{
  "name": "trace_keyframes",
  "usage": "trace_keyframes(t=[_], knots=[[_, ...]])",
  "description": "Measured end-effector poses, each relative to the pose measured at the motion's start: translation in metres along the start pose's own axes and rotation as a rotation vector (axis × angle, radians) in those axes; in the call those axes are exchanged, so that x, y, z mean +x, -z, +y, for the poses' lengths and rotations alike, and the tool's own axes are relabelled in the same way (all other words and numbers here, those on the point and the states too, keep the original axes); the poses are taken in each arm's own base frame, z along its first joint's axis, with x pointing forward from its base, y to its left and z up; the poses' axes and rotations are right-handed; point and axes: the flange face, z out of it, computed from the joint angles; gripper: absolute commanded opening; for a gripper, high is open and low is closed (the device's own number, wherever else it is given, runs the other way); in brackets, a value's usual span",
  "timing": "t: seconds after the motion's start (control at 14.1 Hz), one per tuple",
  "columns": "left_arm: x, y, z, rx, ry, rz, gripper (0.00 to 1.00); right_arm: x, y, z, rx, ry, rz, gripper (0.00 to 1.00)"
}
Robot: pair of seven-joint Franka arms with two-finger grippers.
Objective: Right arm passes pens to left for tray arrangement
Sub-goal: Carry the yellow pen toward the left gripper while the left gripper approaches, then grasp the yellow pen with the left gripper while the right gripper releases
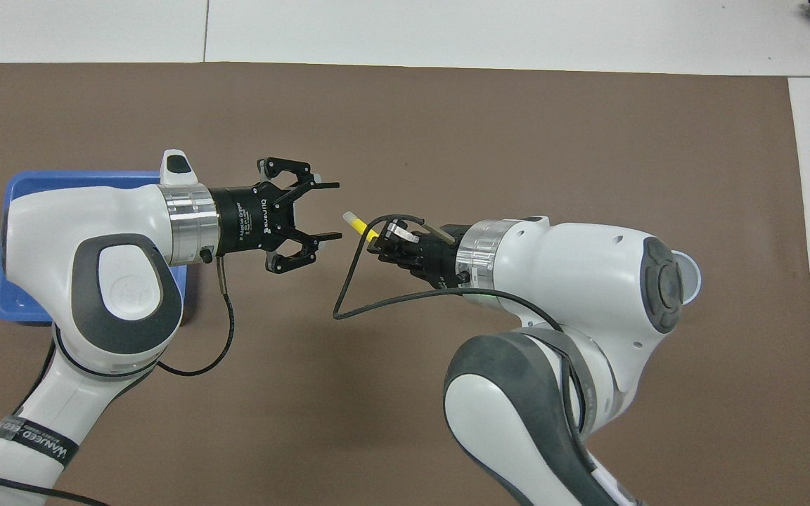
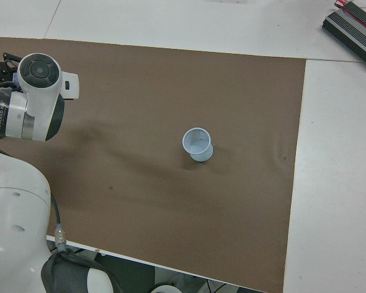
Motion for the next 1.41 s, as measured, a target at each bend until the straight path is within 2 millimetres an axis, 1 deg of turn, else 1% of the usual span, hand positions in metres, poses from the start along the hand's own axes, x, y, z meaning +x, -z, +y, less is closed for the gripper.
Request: trace_keyframes(t=[0.14, 0.21, 0.35, 0.42, 0.57, 0.85, 0.92, 0.99, 1.06, 1.27, 1.41], knots=[[0.005, -0.015, -0.003, -0.019, 0.006, -0.009, 0.7, 0.0, 0.001, -0.002, 0.003, 0.002, 0.001, 0.0], [0.005, -0.024, -0.006, -0.025, 0.008, -0.014, 0.69, -0.001, 0.001, -0.003, 0.004, 0.003, 0.001, 0.0], [-0.002, -0.041, -0.014, -0.037, 0.001, -0.026, 0.63, -0.001, 0.002, -0.003, 0.006, 0.004, 0.001, 0.0], [-0.004, -0.046, -0.016, -0.037, -0.001, -0.028, 0.63, -0.001, 0.002, -0.003, 0.006, 0.004, 0.001, 0.0], [-0.004, -0.048, -0.018, -0.026, -0.002, -0.037, 0.64, -0.001, 0.002, -0.004, 0.006, 0.004, 0.001, 0.0], [0.002, -0.042, -0.015, -0.008, -0.013, -0.058, 0.63, -0.001, 0.002, -0.004, 0.006, 0.004, 0.001, 0.0], [0.002, -0.042, -0.015, -0.006, -0.016, -0.059, 0.53, -0.001, 0.002, -0.004, 0.006, 0.004, 0.001, 0.0], [0.002, -0.042, -0.015, -0.005, -0.018, -0.059, 0.26, -0.001, 0.002, -0.004, 0.006, 0.004, 0.001, 0.0], [0.002, -0.042, -0.015, -0.004, -0.022, -0.059, 0.0, -0.001, 0.002, -0.004, 0.006, 0.004, 0.001, 0.0], [0.0, -0.044, -0.017, 0.017, -0.086, -0.05, 0.0, 0.003, 0.005, -0.004, 0.017, 0.0, 0.02, 0.0], [-0.001, -0.043, -0.017, 0.027, -0.121, -0.036, 0.0, 0.002, 0.004, -0.004, 0.016, 0.002, 0.018, 0.0]])
